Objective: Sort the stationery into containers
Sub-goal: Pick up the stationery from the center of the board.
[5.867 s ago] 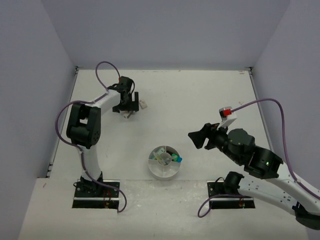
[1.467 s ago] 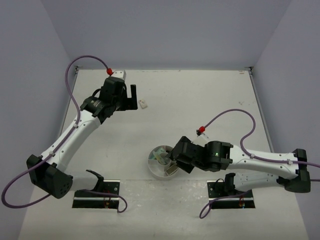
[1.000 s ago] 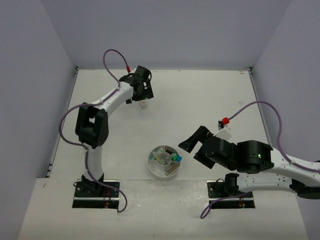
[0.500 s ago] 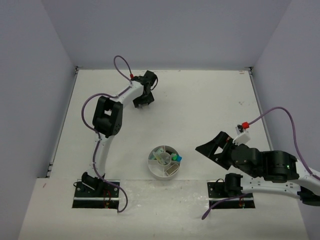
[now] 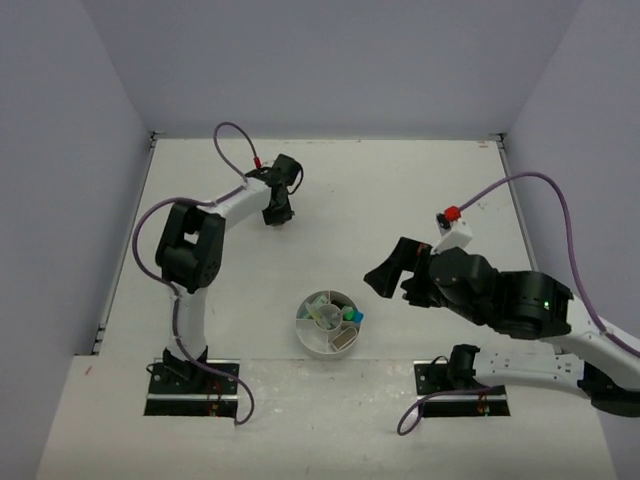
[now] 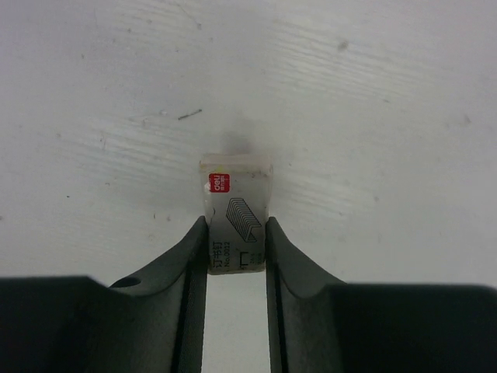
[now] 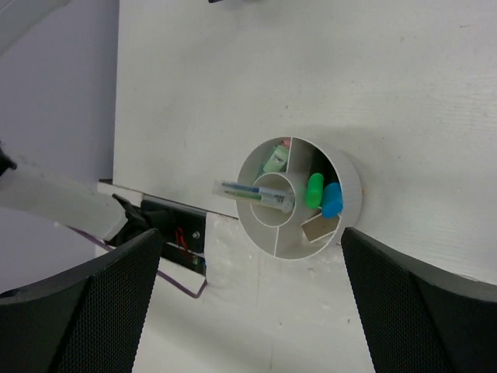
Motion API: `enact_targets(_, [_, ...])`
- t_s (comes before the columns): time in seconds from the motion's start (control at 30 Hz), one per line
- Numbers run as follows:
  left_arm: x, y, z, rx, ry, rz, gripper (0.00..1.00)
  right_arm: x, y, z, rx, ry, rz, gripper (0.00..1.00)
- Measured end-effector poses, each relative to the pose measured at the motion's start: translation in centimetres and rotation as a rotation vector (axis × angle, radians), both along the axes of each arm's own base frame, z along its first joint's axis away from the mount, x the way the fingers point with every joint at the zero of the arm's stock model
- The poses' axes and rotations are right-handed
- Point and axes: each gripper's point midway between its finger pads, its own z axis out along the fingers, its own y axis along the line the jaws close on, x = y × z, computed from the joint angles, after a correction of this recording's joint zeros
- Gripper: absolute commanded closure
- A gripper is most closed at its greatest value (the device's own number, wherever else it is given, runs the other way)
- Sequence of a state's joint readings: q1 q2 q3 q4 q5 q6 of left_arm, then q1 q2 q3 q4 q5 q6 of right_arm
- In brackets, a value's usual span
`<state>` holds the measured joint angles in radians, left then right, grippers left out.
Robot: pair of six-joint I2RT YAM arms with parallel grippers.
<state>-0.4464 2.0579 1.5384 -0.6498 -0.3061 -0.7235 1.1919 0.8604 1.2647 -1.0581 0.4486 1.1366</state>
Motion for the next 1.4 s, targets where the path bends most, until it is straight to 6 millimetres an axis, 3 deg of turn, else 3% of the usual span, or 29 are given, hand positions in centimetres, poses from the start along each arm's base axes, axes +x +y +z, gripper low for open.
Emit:
enact_targets(0.1, [-1.1, -0.7, 5.0, -0.091, -0.133, -0.128, 1.0, 1.9, 2.9, 0.1, -0.018, 0.031, 0.044, 0.01])
enact_targets(0.2, [-1.9, -2.7, 14.0, -0.25, -0.428, -0.318, 1.0, 3.5, 6.0, 0.4, -0.038, 0.048, 0.123, 0.06])
enact_targets(0.27, [-3.9, -3.4, 20.9, -0.339, -0.643, -0.438, 1.0, 4.8, 7.6, 1.6, -0.015, 0.047, 0.16, 0.16])
enact_targets(0.33, [-6.5, -4.0, 27.0, -0.413, -0.835, -0.556, 1.0, 6.8, 8.8, 3.9, 0.034, 0.034, 0.172, 0.18])
enact_targets(0.4, [-9.4, -4.2, 30.9, -0.464, -0.975, -0.663, 1.0, 9.1, 9.7, 6.4, 0.085, 0.002, 0.171, 0.21])
enact_targets(0.43, [-10.7, -4.4, 31.6, -0.484, -1.012, -0.71, 1.0, 10.1, 10.1, 7.3, 0.104, -0.017, 0.17, 0.22])
enact_targets(0.5, [-12.9, -4.8, 31.8, -0.521, -1.04, -0.791, 1.0, 11.4, 11.1, 8.5, 0.12, -0.038, 0.185, 0.24])
enact_targets(0.57, [-14.3, -5.2, 30.6, -0.55, -1.015, -0.848, 1.0, 12.1, 12.4, 9.2, 0.131, -0.052, 0.22, 0.26])
enact_targets(0.67, [-15.6, -5.9, 28.6, -0.591, -0.947, -0.91, 1.0, 12.7, 14.0, 9.1, 0.122, -0.055, 0.273, 0.33])
enact_targets(0.77, [-16.6, -6.4, 27.9, -0.626, -0.913, -0.956, 1.0, 12.9, 15.0, 8.3, 0.107, -0.046, 0.321, 0.41])
enact_targets(0.93, [-17.6, -6.6, 28.4, -0.654, -0.915, -0.997, 1.0, 12.8, 15.8, 7.2, 0.077, -0.033, 0.386, 0.51])
enact_targets(1.0, [-17.9, -6.7, 28.5, -0.661, -0.915, -1.006, 1.0, 12.7, 15.9, 6.7, 0.061, -0.029, 0.404, 0.63])
enact_targets(1.13, [-18.1, -6.8, 28.5, -0.672, -0.91, -1.011, 1.0, 12.7, 15.6, 6.0, 0.035, -0.03, 0.422, 0.6])
enact_targets(1.4, [-18.4, -6.9, 28.6, -0.689, -0.9, -1.017, 1.0, 12.0, 15.7, 4.7, 0.019, -0.008, 0.47, 0.66])
